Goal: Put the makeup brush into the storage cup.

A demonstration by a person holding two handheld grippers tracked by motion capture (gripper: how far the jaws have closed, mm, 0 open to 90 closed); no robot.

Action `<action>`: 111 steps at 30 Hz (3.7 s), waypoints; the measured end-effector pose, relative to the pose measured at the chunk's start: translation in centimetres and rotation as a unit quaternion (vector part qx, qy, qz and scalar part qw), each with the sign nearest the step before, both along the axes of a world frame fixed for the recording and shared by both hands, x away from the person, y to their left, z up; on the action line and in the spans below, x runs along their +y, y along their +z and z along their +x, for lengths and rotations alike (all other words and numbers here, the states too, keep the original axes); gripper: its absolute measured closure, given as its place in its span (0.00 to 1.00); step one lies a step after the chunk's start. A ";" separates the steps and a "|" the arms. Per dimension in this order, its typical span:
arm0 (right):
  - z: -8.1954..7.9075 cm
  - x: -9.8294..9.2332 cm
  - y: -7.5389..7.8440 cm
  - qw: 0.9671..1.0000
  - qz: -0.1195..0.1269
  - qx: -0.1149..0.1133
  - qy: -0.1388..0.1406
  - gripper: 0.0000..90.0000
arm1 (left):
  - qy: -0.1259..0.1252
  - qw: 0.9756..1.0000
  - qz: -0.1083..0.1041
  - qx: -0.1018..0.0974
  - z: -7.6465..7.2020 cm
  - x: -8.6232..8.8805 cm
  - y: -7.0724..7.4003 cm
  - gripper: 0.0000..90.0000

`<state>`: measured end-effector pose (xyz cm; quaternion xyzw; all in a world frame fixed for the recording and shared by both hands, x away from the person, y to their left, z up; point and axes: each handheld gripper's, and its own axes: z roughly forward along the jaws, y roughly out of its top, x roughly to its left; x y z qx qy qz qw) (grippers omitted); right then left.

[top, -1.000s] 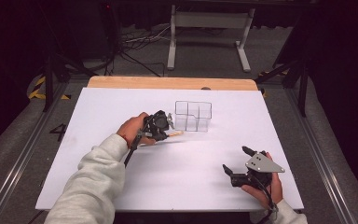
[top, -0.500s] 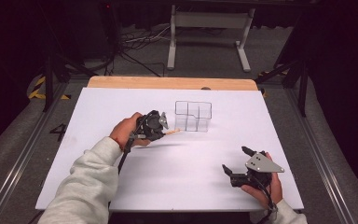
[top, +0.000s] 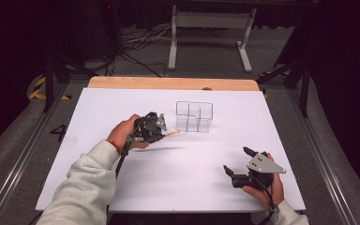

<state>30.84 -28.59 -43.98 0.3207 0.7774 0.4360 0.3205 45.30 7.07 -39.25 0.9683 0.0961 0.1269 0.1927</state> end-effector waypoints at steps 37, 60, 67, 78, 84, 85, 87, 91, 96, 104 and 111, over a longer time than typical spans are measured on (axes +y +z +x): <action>0.0 0.0 0.0 1.000 0.000 -0.001 0.000 0.07 | 0.030 0.991 -0.126 -0.036 -2.0 3.5 1.5 0.92; 0.0 0.0 0.0 1.000 0.004 0.000 -0.003 0.07 | 0.068 0.959 -0.258 -0.094 -3.4 5.7 2.1 0.92; 0.0 0.0 0.1 1.000 0.004 -0.002 -0.005 0.07 | 0.084 0.945 -0.298 -0.103 -3.4 5.9 2.1 0.92; 0.0 -0.2 0.2 1.000 0.026 0.002 -0.002 0.07 | 0.107 0.917 -0.368 -0.111 -3.3 6.4 2.1 0.92; 0.0 -0.2 0.2 1.000 0.024 0.001 -0.004 0.07 | 0.118 0.904 -0.395 -0.113 -3.3 6.8 2.0 0.92; 0.0 -0.2 0.2 1.000 0.022 0.001 -0.003 0.07 | 0.121 0.902 -0.399 -0.113 -3.3 6.8 2.0 0.92; 0.0 -0.2 0.2 1.000 0.022 0.001 -0.002 0.07 | 0.124 0.897 -0.408 -0.116 -3.2 7.0 2.0 0.92; 0.0 -0.1 0.1 1.000 0.021 0.001 -0.002 0.07 | 0.131 0.890 -0.421 -0.114 -3.1 7.1 1.9 0.92; 0.0 -0.1 0.1 1.000 0.021 0.002 -0.001 0.07 | 0.140 0.881 -0.436 -0.120 -3.0 7.2 1.9 0.92; 0.0 -0.1 0.1 1.000 0.021 0.001 0.000 0.07 | 0.139 0.868 -0.458 -0.128 -2.7 6.9 2.3 0.92; 0.0 0.0 0.1 1.000 0.018 0.001 -0.001 0.07 | 0.137 0.859 -0.475 -0.133 -2.4 6.3 2.6 0.92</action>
